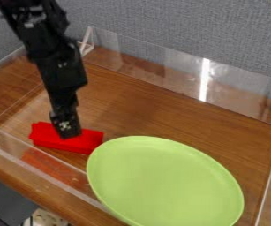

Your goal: Move the red object from the green plate to the table

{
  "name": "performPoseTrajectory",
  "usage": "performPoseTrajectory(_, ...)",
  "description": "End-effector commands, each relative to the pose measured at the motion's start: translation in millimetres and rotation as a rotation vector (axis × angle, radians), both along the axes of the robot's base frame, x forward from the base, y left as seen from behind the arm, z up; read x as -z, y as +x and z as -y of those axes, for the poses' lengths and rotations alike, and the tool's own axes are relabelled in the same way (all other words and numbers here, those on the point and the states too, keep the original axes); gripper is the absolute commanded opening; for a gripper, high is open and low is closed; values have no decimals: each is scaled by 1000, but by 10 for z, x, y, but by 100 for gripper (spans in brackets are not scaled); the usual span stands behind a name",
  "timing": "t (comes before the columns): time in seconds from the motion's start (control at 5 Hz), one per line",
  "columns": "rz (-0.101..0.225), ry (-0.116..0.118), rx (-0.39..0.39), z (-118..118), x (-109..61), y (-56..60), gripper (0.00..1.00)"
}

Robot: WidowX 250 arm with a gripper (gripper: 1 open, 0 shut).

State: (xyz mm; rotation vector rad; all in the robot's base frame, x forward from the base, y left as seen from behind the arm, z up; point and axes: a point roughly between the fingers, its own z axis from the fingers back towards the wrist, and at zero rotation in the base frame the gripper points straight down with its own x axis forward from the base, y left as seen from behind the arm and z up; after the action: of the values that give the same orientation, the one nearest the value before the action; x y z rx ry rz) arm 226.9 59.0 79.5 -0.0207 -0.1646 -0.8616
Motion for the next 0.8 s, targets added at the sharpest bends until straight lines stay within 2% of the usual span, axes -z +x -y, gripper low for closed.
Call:
performPoseTrajectory(0.0, -3, -14, 63, -23, 113, 17, 100)
performPoseTrajectory(0.2, -23, -28, 111, -51, 339, 6, 100)
performPoseTrajectory(0.4, -36, -39, 126, -70, 528, 2, 100)
performPoseTrajectory(0.6, -41, -42, 153, -80, 529, 21, 0)
